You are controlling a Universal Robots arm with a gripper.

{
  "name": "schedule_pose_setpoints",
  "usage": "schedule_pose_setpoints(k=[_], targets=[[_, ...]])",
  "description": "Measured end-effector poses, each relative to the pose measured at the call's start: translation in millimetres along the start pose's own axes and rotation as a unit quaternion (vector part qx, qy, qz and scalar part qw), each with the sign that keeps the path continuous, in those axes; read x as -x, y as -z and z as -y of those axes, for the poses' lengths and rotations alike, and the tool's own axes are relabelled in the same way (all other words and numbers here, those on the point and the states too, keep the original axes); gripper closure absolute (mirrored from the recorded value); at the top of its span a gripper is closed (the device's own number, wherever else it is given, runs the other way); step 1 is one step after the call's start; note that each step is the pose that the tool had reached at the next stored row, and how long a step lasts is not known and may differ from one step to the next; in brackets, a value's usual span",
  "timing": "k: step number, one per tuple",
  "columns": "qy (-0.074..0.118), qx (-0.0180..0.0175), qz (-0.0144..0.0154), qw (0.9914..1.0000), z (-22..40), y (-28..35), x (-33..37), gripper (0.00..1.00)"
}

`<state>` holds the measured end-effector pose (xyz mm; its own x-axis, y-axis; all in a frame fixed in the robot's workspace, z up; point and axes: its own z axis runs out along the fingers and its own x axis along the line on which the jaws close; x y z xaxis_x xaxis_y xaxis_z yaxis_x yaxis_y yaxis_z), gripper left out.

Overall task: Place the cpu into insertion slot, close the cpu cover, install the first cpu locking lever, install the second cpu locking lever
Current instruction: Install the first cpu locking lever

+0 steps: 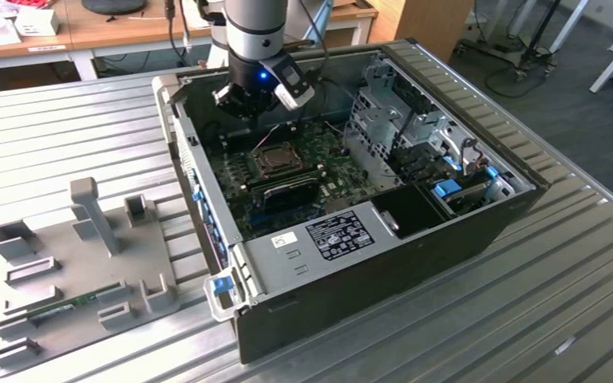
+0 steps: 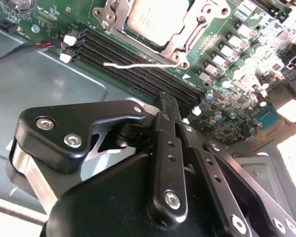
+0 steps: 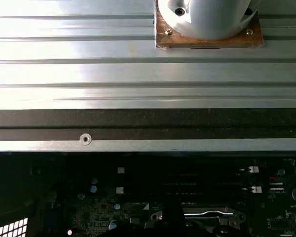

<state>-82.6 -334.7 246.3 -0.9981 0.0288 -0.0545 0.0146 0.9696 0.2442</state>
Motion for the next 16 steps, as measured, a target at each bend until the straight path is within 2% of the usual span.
schedule_pose_setpoints(k=[4,16], targets=[[0.0,0.0002,0.0,1.0,1.8,-6.1,3.2,0.9],[0.0,0.0,-0.0001,1.0,3.5,-14.0,17.6,0.9]])
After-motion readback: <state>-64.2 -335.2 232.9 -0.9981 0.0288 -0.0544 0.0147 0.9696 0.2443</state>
